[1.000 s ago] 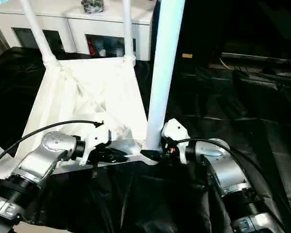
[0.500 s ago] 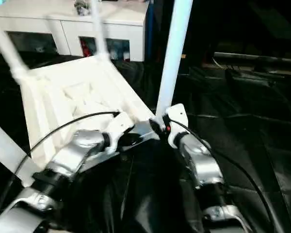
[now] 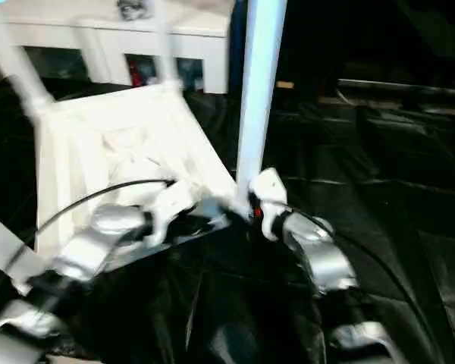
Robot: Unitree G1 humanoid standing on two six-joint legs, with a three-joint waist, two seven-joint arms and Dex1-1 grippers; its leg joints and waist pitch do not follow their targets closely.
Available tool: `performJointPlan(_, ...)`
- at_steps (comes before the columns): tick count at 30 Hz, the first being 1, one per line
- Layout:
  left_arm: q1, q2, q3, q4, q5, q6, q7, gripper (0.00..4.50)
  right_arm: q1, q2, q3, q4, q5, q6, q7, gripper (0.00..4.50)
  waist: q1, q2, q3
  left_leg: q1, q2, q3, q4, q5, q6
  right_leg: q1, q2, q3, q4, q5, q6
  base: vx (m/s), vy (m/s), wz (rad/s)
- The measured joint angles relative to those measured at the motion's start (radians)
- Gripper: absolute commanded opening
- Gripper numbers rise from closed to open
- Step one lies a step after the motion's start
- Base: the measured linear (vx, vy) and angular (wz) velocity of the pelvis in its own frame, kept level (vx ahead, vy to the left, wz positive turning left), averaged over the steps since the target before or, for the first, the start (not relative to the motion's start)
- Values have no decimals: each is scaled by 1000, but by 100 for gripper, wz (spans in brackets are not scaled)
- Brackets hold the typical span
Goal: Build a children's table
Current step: Rotate leg to tighten
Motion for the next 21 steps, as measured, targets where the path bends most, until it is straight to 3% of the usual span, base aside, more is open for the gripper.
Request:
performJointPlan(6, 15, 45, -1, -19, -28, -17, -97, 0, 9, -68, 23, -45, 24, -1, 138, 402, 8, -1, 1, -1, 0, 1, 1, 0, 0, 0, -1, 1, 0, 0, 0, 0, 0, 0)
performJointPlan(8, 29, 66, -1, -36, -44, -17, -134, 0, 14, -90, 31, -70, 43, 0, 183, 370, 11, -1, 1, -1, 0, 1, 1, 0, 0, -1, 0, 0, 0, 0, 0, 0, 0, 0)
performJointPlan(21, 43, 97, -4, -50, -63, -19, -199, 0, 40, -113, 51, -125, 68, 6, 274, 277, 19, -2, 1, -1, 1, 2, 2, 0, 0, -1, 0, 0, 1, 0, 0, 0, 0, 0)
